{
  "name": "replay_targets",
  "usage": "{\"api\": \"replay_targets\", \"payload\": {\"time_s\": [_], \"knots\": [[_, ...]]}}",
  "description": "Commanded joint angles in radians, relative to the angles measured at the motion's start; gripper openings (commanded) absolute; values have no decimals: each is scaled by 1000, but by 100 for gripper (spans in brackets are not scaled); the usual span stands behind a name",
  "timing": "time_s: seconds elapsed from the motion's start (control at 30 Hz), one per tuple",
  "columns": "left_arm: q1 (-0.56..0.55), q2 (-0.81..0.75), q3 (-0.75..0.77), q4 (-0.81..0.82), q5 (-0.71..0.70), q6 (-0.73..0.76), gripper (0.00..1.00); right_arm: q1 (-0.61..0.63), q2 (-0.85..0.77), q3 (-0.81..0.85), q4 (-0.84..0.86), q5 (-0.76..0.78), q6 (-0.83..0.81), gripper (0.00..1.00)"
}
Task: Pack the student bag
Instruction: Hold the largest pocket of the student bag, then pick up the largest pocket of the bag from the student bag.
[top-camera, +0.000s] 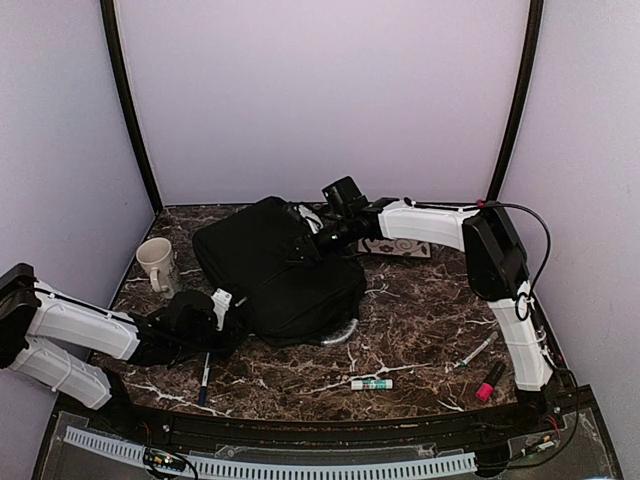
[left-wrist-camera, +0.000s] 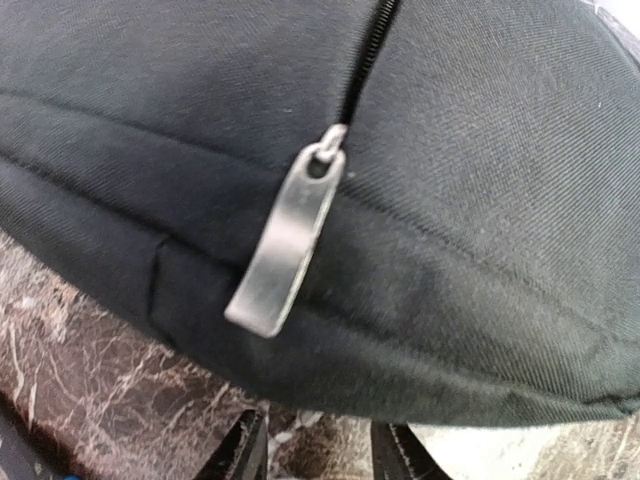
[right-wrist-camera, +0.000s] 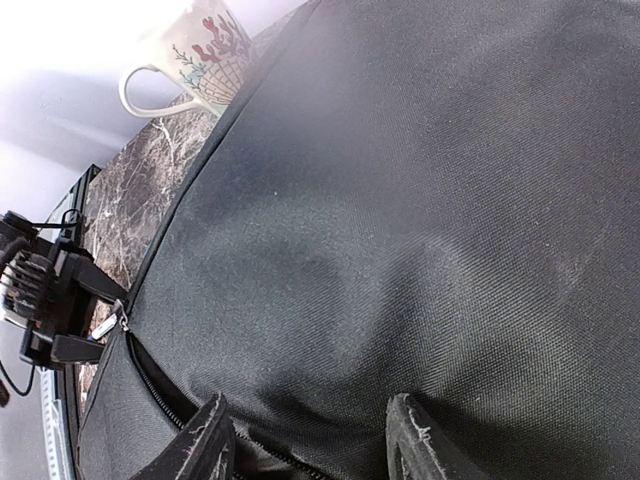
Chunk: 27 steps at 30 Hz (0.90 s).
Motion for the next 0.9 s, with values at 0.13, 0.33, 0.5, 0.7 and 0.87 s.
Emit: {"api": "replay_targets", "payload": {"time_s": [0.13,0.33,0.5,0.7,0.87], "knots": [[8,104,-1,127,1,39,21,-2,96,-51,-88,81,17,53],[8,66,-20,117,-36,21,0,-2,87,-57,-88,84,13,53],[8,12,-15,44,-21,-6,0,-2,74,-56,-84,79,16,52],[0,-103,-14,-118,41,-70,0,-2,75,-42,-90,94,17,52],[-8,-141,-25,-128,181,-78,0,-2,97,-29,-96,112,34,52]]}}
